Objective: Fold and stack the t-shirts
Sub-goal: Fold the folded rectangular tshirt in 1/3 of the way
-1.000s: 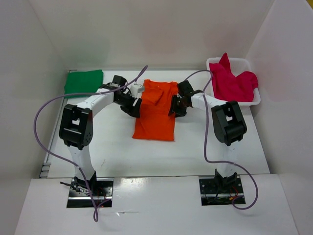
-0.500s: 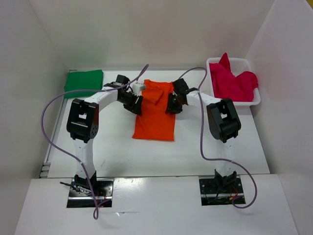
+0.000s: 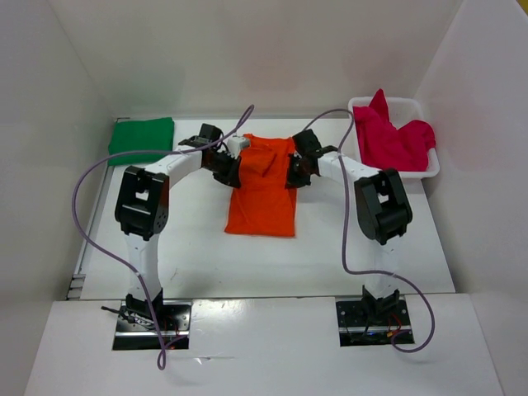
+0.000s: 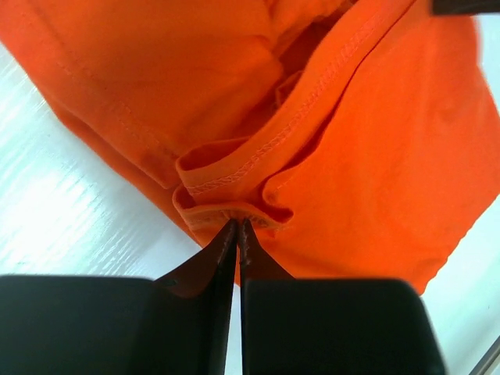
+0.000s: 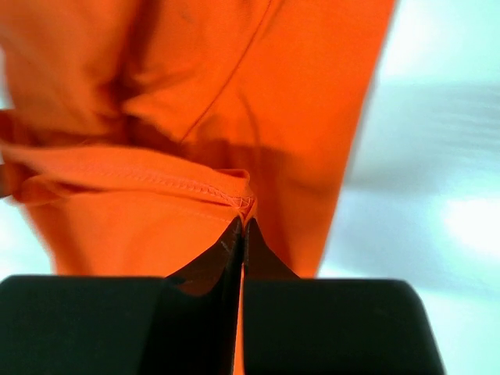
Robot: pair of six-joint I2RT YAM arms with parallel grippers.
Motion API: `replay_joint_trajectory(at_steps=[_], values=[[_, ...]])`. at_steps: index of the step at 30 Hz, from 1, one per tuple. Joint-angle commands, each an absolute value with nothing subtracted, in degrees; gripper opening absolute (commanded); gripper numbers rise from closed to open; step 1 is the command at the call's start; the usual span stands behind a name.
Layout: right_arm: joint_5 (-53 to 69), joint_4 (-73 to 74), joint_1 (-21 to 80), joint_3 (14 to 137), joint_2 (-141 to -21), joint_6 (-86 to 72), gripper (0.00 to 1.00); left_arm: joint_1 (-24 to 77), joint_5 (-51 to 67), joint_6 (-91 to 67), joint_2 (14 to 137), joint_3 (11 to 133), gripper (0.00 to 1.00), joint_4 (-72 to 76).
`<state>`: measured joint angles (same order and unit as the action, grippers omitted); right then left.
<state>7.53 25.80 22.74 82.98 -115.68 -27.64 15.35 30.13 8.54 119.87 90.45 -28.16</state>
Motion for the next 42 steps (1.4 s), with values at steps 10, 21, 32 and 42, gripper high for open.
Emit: replay_joint_trajectory(at_steps=[10,21,32,42], values=[[0.62,27.16,21.72,78.40,-104.33,-31.37,0.00,17.40,30.23,7.73,115.66,92.11,0.08,-25.84],[-2.81,23.38,17.67,78.04,-109.06,-35.42,0.00,19.69,27.70,6.69,119.00,95.45,0.55,-26.62],[0.26,22.85,17.14,82.71,-113.64,-34.19,0.63,19.42,24.87,5.98,112.59,83.94,0.56,-30.40],[0.43,26.01,17.66,69.27,-100.20,-33.13,0.62,20.48,36.73,6.50,111.36,77.61,0.64,-31.21]])
